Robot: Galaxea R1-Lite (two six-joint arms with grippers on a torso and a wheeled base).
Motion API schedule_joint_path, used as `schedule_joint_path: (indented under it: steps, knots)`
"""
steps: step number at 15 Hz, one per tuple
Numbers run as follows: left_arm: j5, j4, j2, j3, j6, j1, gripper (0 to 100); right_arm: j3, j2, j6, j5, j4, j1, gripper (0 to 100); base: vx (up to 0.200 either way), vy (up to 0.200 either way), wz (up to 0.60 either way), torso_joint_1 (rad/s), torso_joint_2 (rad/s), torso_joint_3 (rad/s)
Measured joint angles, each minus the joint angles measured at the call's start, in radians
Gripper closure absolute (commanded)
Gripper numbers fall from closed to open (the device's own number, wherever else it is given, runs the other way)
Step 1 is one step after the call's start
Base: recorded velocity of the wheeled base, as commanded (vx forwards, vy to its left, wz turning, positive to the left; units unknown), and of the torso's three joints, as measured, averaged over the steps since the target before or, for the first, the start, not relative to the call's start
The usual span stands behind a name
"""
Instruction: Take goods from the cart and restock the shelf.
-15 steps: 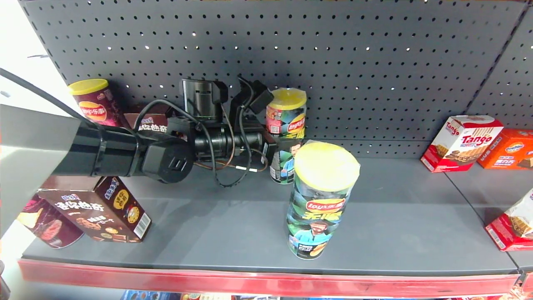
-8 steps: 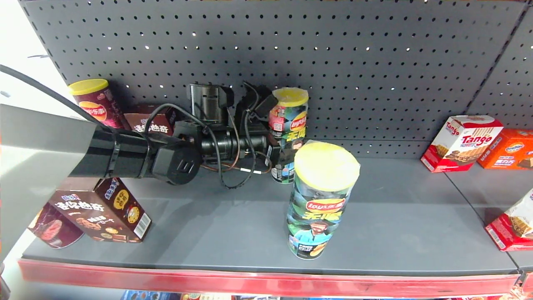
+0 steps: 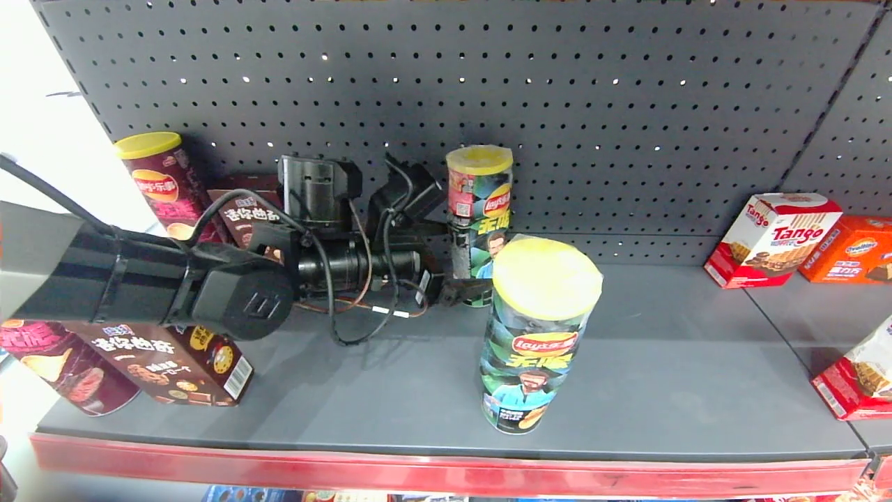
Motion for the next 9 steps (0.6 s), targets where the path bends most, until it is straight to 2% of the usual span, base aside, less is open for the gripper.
schedule_joint_path:
  steps: [1,3,6,9]
  knots:
    - [0.056,-0.034,-0.015,0.043,-0.001,-0.003,0,0.000,0.000,0.000,0.000,0.000,0.000,0,0.000,0.000,0.00,0.000,0.00,0.000]
    - [0.103,-0.060,-0.035,0.079,-0.024,-0.006,0,0.000,0.000,0.000,0.000,0.000,-0.001,0,0.000,0.000,0.00,0.000,0.00,0.000]
    - [0.162,-0.064,-0.042,0.063,-0.052,-0.002,0,0.000,0.000,0.000,0.000,0.000,-0.001,0,0.000,0.000,0.00,0.000,0.00,0.000]
    - [0.211,-0.064,-0.031,0.021,-0.055,0.001,0,0.000,0.000,0.000,0.000,0.000,0.000,0,0.000,0.000,0.00,0.000,0.00,0.000]
